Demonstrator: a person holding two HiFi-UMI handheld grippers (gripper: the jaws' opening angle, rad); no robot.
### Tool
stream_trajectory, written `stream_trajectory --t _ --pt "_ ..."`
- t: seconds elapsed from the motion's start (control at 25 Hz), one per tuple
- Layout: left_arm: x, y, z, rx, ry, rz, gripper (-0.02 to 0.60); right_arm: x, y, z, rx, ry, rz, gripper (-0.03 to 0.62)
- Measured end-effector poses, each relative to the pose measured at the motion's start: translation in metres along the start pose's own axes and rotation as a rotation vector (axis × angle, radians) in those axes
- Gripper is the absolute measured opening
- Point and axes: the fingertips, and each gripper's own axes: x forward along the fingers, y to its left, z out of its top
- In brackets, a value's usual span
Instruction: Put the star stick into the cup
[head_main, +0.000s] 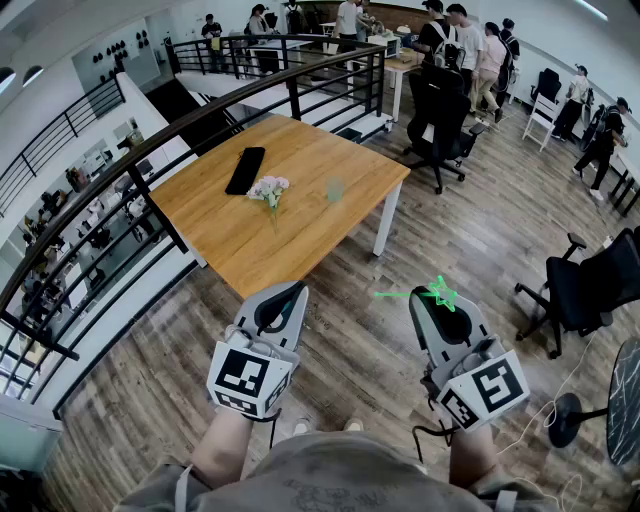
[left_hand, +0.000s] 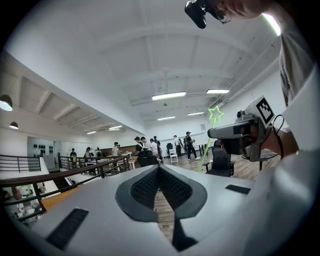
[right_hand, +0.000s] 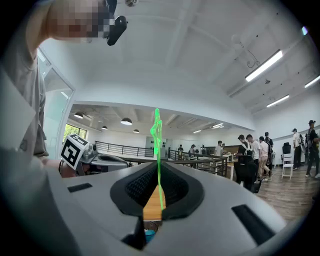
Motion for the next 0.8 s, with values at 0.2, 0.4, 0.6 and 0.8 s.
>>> stream_trajectory --t 0.2,0.4,0.6,0.8 --pt "0.007 -0.009 0.002 0.011 0.006 0.004 0.015 -0.005 -0.013 -0.002 0.011 0.002 0.004 0.04" --pt "0.016 -0.02 0.004 0.053 0.009 0.012 0.015 -0.012 -0.029 -0.007 0.034 -0.003 0.008 0.04" --pt "0.018 -0.026 0.004 0.06 0.002 0.042 0.015 -0.025 -0.034 -0.013 0.022 -0.018 0.034 0.04" --pt "0.026 -0.03 -0.001 0.069 0.021 0.054 0.015 -0.027 -0.042 -0.024 0.022 -0.012 0.044 0.04"
